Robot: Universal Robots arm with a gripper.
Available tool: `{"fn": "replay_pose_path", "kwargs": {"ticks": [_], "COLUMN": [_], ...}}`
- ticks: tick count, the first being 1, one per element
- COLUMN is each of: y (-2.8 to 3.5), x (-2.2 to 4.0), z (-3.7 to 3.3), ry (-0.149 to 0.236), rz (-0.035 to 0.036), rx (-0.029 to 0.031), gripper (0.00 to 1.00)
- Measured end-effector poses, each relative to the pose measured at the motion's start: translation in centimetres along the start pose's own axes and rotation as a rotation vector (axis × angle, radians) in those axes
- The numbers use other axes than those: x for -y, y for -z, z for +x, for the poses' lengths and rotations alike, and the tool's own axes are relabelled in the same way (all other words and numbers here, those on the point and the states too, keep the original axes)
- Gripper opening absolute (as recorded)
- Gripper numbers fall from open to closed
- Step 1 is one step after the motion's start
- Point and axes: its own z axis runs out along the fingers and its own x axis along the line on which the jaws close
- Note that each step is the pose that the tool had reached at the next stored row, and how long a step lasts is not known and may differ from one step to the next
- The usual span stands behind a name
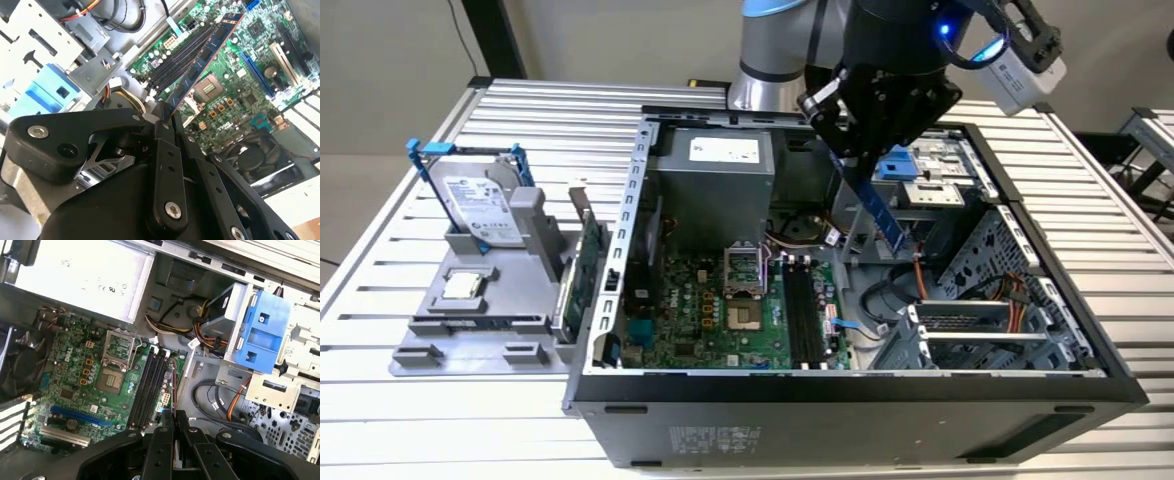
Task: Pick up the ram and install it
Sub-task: 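Insert the ram into the slot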
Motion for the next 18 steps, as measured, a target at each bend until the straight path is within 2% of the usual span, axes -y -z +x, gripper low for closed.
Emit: {"fn": "replay_pose_path", "kwargs": {"ticks": [11,18], "y": [0.0,0.0], "x": [0.0,0.0], "z": [0.0,0.0], "ry": [-0.171,-0.265], "rz": [0.0103,0.0158], "rx": [0.0049,0.0068], "gripper": [0.0,0.0]}}
